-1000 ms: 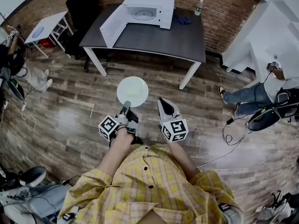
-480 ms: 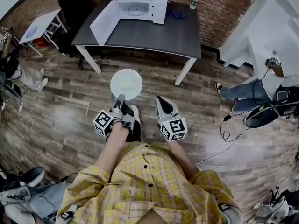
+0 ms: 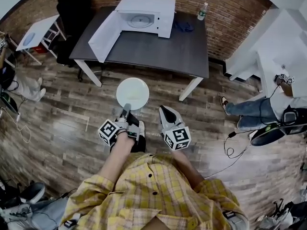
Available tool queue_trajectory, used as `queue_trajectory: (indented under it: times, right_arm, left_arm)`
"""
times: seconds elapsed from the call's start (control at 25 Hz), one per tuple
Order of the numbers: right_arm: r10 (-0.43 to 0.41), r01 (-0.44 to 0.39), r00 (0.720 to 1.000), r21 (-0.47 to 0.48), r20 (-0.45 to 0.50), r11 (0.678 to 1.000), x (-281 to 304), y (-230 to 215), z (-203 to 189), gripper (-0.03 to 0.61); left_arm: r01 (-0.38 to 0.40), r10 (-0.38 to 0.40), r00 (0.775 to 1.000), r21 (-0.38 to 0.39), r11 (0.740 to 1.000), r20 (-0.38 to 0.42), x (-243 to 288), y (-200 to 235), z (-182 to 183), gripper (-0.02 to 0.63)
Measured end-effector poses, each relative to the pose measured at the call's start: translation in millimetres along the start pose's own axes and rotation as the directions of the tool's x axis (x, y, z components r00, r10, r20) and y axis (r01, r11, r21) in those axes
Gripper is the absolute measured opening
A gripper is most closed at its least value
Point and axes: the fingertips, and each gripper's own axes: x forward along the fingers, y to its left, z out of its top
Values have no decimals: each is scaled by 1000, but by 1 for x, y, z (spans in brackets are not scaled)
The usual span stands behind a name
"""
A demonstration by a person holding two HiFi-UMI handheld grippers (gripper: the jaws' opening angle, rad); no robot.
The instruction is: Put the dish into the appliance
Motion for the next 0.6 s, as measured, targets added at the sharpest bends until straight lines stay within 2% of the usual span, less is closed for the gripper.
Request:
queue_trajectory:
  times: [0.4,0.6]
  right_arm:
    - [-24,24,1000,17,-1,1000,114,-63,42,5]
    - [-29,30,1000,35,-10,999,166,-83,50,5]
  left_arm:
    - [-2,3,1000,15,1000,-26,123,-25,53,9]
    - [-17,18,999,28,999,-42,170,-30,78,9]
